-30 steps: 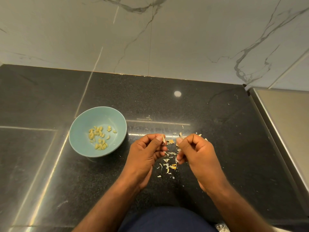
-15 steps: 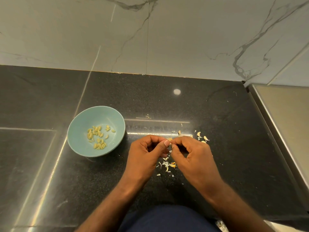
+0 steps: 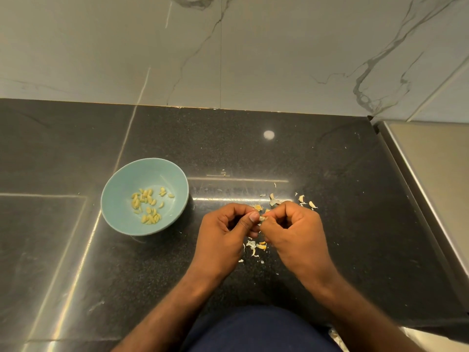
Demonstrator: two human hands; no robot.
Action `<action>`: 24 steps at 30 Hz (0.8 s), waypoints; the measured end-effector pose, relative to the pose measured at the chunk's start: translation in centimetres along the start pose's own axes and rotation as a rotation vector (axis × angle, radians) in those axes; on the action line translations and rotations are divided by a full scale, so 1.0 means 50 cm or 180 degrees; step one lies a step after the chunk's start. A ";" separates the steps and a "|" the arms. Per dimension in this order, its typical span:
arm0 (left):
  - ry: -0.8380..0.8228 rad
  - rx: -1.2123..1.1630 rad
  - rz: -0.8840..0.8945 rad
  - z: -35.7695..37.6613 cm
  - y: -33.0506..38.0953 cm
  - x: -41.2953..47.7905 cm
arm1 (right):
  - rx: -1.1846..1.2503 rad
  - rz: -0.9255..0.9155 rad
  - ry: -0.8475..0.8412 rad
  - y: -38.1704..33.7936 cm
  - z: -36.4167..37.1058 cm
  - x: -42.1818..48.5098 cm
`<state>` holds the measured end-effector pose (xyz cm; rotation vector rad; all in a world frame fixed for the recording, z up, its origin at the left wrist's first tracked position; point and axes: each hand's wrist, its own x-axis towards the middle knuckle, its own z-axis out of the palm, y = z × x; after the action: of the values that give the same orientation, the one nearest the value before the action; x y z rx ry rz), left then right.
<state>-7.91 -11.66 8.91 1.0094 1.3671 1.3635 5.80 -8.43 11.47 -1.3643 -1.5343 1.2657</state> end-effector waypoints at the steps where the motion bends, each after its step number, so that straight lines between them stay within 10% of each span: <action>1: -0.0017 -0.0070 -0.0044 -0.001 -0.002 0.000 | 0.0078 0.0084 0.0005 0.000 0.000 0.001; 17: -0.0176 -0.1041 -0.0574 -0.003 0.000 0.002 | 0.2105 0.1240 -0.0431 -0.001 -0.014 0.015; 24: 0.0050 -0.0567 -0.0352 -0.013 0.001 0.003 | -0.0296 0.0167 -0.0367 0.021 -0.041 0.024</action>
<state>-8.56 -11.68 8.91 0.7951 1.2691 1.3856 7.79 -6.89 10.88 -1.4201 -1.6641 1.3404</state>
